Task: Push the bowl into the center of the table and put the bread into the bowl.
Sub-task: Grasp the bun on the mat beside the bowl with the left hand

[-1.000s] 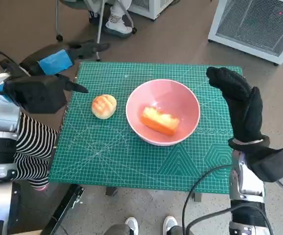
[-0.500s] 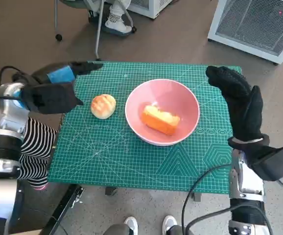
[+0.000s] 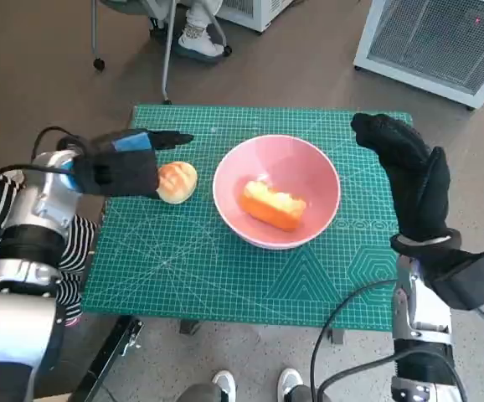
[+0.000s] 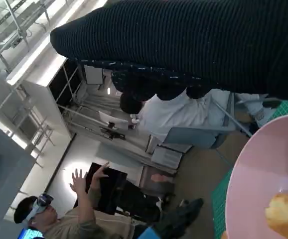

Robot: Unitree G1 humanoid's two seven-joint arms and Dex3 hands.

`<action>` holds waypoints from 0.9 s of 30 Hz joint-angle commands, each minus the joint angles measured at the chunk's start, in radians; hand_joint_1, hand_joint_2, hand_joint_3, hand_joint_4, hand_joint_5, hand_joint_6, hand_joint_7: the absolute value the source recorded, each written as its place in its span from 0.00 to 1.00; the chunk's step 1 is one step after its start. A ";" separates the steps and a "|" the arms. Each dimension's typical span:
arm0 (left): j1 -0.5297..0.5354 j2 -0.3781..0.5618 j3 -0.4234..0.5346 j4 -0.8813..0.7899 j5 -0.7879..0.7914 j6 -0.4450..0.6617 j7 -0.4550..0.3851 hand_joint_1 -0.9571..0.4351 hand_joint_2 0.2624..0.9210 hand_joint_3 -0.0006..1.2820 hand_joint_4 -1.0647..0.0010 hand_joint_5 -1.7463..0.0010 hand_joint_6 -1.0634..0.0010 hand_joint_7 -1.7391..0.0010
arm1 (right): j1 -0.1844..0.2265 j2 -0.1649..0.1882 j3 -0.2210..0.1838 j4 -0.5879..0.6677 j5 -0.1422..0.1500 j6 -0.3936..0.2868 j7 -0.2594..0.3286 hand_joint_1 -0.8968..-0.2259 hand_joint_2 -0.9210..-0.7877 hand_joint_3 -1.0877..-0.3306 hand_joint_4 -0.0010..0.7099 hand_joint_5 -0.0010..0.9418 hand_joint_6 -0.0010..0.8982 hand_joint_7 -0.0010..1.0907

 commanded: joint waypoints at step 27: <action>0.001 -0.096 -0.151 0.103 0.151 0.098 0.189 0.67 0.93 0.02 0.44 0.97 0.40 0.95 | 0.034 -0.015 -0.006 -0.020 -0.008 0.029 -0.001 0.22 0.00 0.45 0.26 0.00 0.00 0.53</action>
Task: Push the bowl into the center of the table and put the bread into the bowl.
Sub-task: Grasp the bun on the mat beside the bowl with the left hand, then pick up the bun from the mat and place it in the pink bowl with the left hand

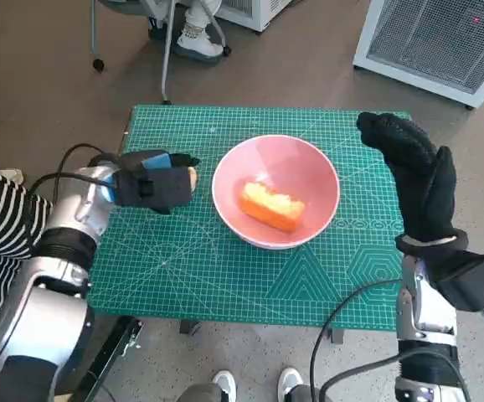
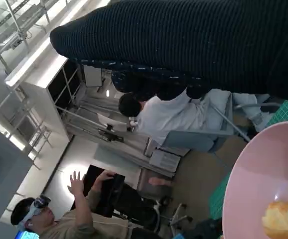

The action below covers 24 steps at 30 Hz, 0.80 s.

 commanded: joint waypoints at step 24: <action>0.033 0.041 0.016 0.028 0.008 -0.113 0.179 0.69 1.00 0.07 0.40 0.32 0.42 0.30 | 0.032 0.007 0.002 0.012 0.018 0.011 0.017 0.22 0.00 0.45 0.26 0.00 0.00 0.53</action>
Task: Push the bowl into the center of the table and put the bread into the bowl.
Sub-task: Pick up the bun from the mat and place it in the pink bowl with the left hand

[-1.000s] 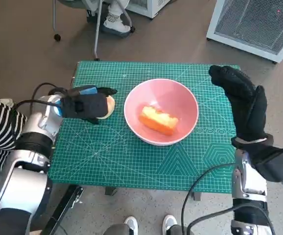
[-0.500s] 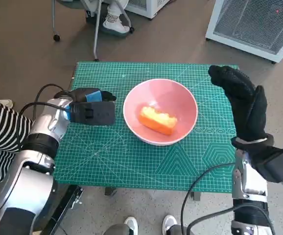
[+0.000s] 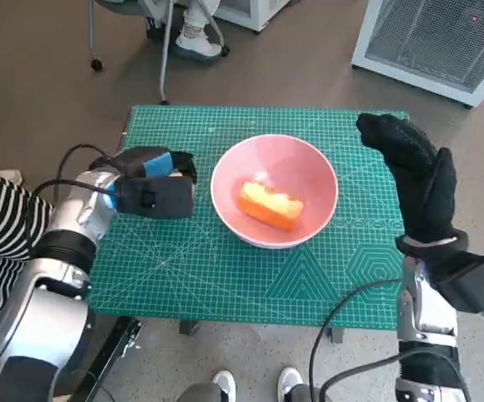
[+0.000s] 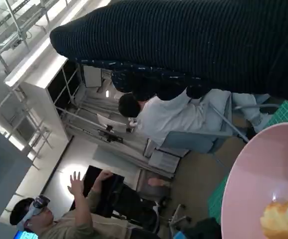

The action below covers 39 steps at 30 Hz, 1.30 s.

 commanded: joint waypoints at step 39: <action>0.094 0.032 0.209 -0.594 -0.198 -0.171 -0.016 0.69 0.99 0.03 0.29 0.37 0.40 0.35 | 0.006 -0.002 -0.002 0.031 0.039 0.020 0.038 0.23 0.00 0.46 0.26 0.00 0.00 0.53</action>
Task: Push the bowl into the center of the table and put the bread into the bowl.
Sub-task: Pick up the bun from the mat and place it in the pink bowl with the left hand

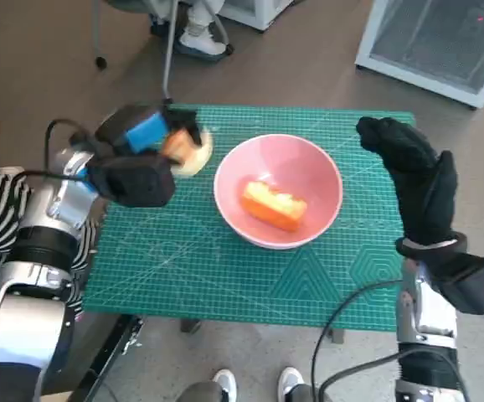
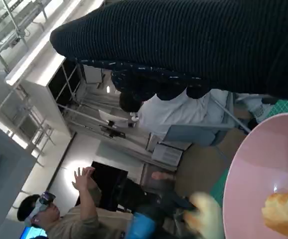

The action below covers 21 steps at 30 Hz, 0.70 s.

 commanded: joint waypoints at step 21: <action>-0.047 -0.167 -0.100 -0.090 0.046 -0.014 -0.075 0.69 1.00 0.04 0.32 0.35 0.41 0.34 | -0.007 0.000 -0.001 0.019 0.019 0.039 0.023 0.22 0.00 0.46 0.27 0.00 0.00 0.52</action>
